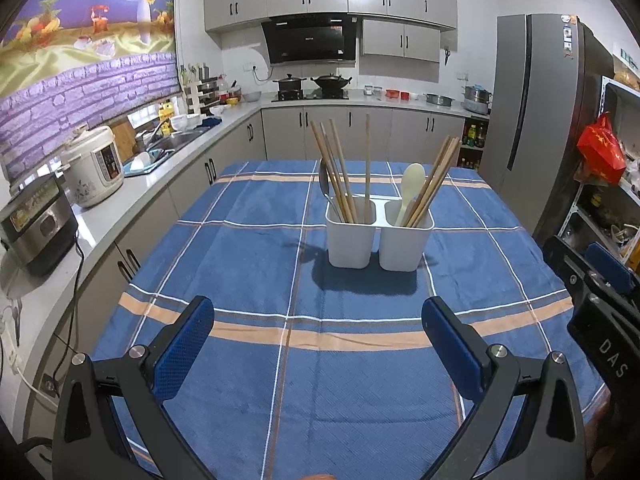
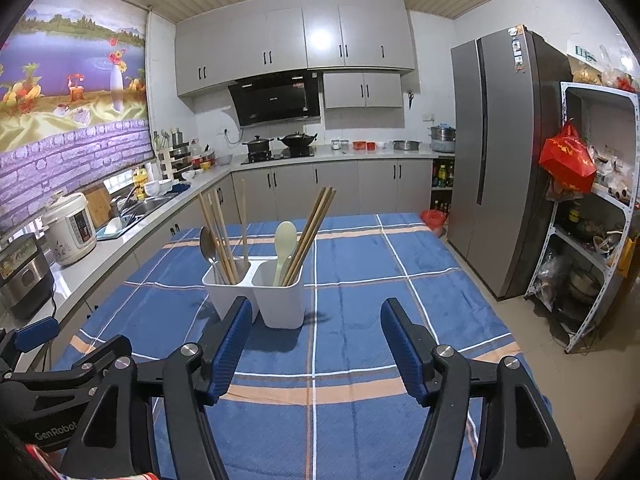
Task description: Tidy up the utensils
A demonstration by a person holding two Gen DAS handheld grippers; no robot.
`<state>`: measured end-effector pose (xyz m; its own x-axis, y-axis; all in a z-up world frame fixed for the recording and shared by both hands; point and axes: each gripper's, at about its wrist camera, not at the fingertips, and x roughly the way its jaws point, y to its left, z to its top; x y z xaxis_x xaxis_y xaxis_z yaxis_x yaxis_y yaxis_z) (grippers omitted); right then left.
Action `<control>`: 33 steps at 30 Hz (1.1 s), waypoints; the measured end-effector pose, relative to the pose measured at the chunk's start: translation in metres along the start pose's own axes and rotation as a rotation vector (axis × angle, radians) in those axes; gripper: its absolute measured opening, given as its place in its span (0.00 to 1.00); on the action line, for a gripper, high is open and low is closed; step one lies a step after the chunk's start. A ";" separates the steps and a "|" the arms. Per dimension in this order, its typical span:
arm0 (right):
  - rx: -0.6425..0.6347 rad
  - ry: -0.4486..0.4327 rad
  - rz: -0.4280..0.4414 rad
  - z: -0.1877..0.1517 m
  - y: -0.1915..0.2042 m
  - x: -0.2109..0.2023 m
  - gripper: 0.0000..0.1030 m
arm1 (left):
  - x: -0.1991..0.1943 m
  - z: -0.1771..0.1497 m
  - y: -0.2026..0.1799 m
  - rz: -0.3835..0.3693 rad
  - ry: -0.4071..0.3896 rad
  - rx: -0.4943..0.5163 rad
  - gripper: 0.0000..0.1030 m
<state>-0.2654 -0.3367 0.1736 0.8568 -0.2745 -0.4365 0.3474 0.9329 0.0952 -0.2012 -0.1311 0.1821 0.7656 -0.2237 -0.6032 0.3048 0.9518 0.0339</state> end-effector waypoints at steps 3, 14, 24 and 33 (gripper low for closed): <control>0.004 -0.007 -0.003 0.000 0.000 -0.004 0.70 | -0.002 0.000 -0.001 -0.005 -0.007 -0.003 1.00; 0.000 -0.039 -0.014 0.000 0.002 -0.016 0.71 | -0.007 -0.001 -0.002 -0.013 -0.014 -0.005 1.00; 0.001 -0.055 -0.011 0.000 0.000 -0.017 0.72 | -0.007 -0.001 -0.002 -0.012 -0.014 -0.006 1.00; 0.001 -0.043 -0.013 -0.001 -0.003 -0.017 0.73 | -0.008 -0.001 -0.007 -0.028 0.007 -0.013 1.00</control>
<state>-0.2814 -0.3345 0.1797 0.8680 -0.2962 -0.3986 0.3588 0.9290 0.0910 -0.2106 -0.1359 0.1860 0.7531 -0.2485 -0.6091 0.3186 0.9479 0.0071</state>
